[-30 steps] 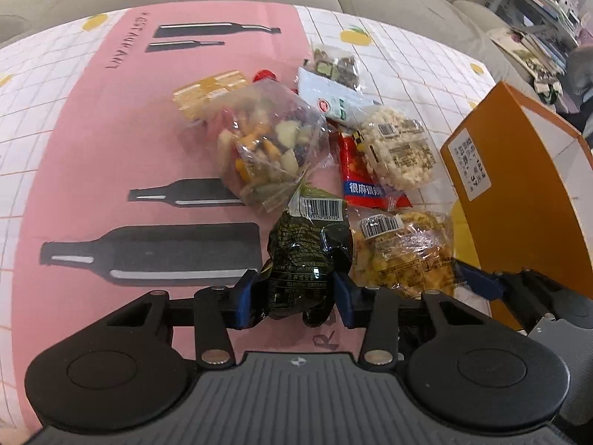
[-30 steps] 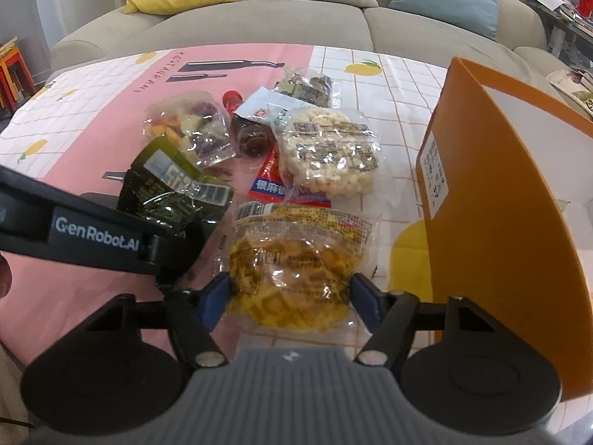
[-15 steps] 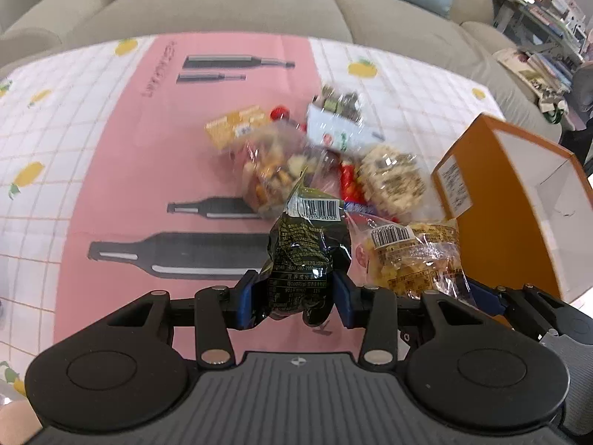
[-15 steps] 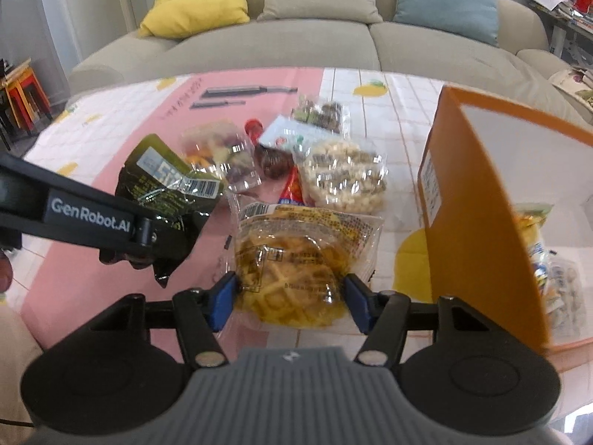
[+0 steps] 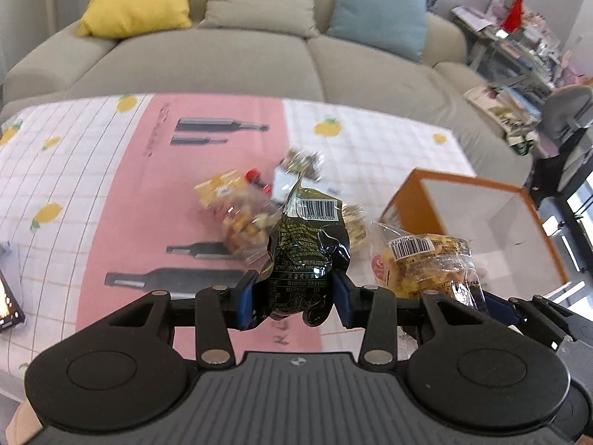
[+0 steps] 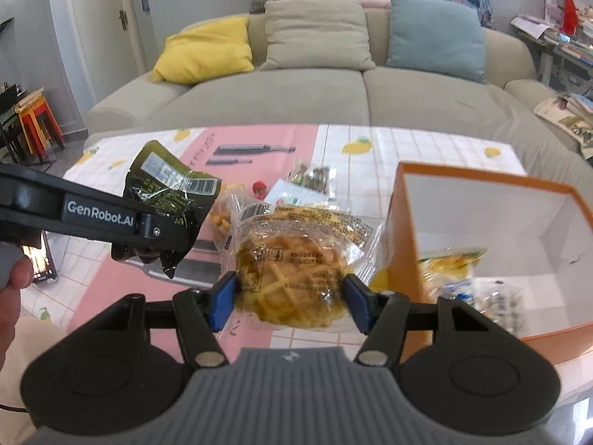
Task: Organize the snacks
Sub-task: 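Carry the seaweed bag and waffle-biscuit bag with both grippers over the box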
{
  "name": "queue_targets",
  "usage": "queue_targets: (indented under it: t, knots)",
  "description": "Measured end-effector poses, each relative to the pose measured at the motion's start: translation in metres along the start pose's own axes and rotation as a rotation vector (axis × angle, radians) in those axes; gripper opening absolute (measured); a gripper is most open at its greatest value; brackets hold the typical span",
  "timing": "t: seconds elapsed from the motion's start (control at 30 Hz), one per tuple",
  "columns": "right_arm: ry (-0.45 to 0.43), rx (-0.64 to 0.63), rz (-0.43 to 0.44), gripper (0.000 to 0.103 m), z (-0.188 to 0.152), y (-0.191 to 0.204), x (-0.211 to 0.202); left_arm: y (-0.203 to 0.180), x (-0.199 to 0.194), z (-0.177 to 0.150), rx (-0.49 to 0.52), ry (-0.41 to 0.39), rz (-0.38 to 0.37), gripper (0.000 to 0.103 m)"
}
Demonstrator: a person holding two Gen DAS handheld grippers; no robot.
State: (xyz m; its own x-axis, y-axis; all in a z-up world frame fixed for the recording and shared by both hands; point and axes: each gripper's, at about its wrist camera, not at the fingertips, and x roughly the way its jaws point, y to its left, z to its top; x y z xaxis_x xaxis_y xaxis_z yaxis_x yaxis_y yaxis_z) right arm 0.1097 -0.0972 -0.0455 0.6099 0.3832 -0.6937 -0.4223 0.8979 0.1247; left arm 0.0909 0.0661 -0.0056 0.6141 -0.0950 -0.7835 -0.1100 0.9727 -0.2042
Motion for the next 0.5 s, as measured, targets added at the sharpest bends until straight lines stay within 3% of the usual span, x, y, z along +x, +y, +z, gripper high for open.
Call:
queue_targets:
  t: [0.27,0.5]
  knots:
    - [-0.01,0.011,-0.073,0.06,0.016,-0.031,-0.03,-0.05,-0.014,0.021,0.091,-0.046,-0.09,0.047]
    - [0.02,-0.03,-0.154,0.06,0.025,-0.07,-0.04,-0.098,0.002,0.038,0.17,-0.026,-0.181,0.047]
